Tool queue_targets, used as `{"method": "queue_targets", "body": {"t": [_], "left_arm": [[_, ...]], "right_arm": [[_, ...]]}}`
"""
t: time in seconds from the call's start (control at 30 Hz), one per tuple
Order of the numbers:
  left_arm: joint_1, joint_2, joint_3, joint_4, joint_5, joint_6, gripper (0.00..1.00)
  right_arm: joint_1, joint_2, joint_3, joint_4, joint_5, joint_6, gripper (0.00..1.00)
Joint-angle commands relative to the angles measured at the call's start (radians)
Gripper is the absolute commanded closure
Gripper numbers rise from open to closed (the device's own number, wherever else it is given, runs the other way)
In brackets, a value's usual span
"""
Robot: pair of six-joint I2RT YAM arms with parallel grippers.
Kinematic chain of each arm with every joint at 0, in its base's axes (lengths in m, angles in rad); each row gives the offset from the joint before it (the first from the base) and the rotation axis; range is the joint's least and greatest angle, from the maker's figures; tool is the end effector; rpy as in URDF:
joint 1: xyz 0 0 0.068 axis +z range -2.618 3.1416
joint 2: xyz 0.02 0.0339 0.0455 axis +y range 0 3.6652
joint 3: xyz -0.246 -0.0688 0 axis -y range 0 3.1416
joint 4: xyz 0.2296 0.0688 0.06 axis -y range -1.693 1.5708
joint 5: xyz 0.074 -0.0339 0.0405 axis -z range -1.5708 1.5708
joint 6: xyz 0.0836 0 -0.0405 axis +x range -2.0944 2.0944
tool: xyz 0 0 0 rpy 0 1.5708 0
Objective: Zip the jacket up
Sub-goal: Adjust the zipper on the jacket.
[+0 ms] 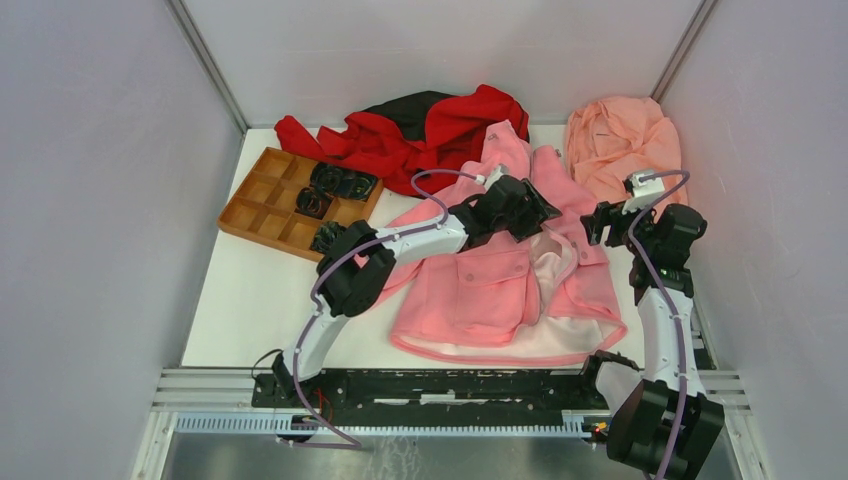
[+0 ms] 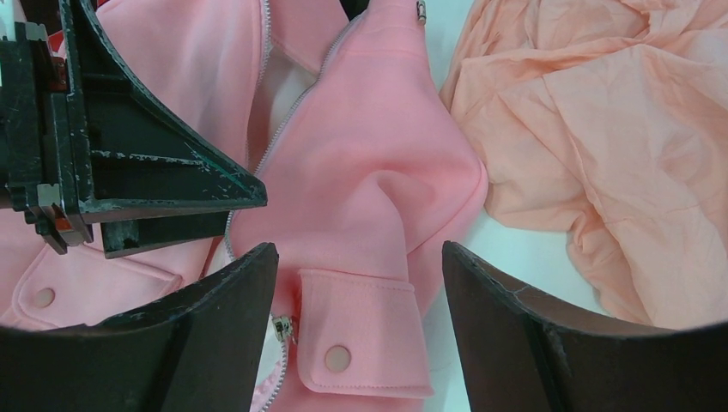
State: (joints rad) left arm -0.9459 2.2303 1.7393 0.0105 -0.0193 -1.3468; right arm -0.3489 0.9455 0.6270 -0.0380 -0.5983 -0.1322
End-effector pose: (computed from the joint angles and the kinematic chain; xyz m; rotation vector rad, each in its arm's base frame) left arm 0.3179 -0.4380 0.1797 -0.4841 2.3133 -1.2967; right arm 0.2481 -0.0402 0.2481 -0.1918 1.8607 0.2451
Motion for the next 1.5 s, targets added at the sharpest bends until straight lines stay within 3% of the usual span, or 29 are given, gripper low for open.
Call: {"method": "queue_targets", "body": {"t": [0.0, 0.27, 0.33, 0.47, 0.57, 0.67, 0.83, 0.9, 1.07, 1.23, 1.47], "left_arm": [[-0.002, 0.031, 0.020, 0.048, 0.039, -0.061, 0.31], [-0.002, 0.073, 0.051, -0.004, 0.032, -0.108, 0.31], [-0.002, 0.095, 0.073, -0.030, 0.044, -0.114, 0.37], [-0.001, 0.120, 0.094, 0.040, 0.076, -0.094, 0.64], [0.003, 0.097, 0.080, 0.136, 0.089, 0.017, 0.90], [0.009, 0.031, 0.002, 0.286, 0.126, 0.203, 0.97], [0.046, -0.101, -0.254, 0.686, 0.354, 0.453, 0.98], [0.064, -0.127, -0.298, 0.738, 0.498, 0.550, 0.98], [0.073, -0.183, -0.304, 0.600, 0.721, 0.876, 0.98], [0.073, -0.299, -0.374, 0.471, 0.728, 1.180, 0.98], [0.093, -0.334, -0.402, 0.542, 0.828, 1.174, 0.98]], "right_arm": [[-0.005, -0.014, -0.002, 0.030, -0.004, 0.017, 0.24], [-0.005, -0.015, -0.003, 0.031, 0.000, 0.019, 0.24], [-0.004, -0.014, -0.003, 0.031, -0.001, 0.019, 0.24], [-0.004, -0.012, -0.004, 0.031, 0.003, 0.016, 0.24], [-0.005, -0.014, -0.003, 0.030, 0.002, 0.014, 0.24], [-0.005, -0.014, 0.005, 0.031, -0.018, -0.004, 0.24], [-0.004, -0.029, 0.011, 0.013, -0.164, -0.086, 0.23], [-0.004, -0.023, 0.013, 0.011, -0.239, -0.109, 0.21], [-0.004, 0.039, 0.038, 0.001, -0.442, -0.176, 0.13], [-0.004, 0.119, 0.137, -0.152, -0.626, -0.320, 0.12], [-0.001, 0.101, 0.265, -0.592, -0.747, -0.863, 0.02]]}}
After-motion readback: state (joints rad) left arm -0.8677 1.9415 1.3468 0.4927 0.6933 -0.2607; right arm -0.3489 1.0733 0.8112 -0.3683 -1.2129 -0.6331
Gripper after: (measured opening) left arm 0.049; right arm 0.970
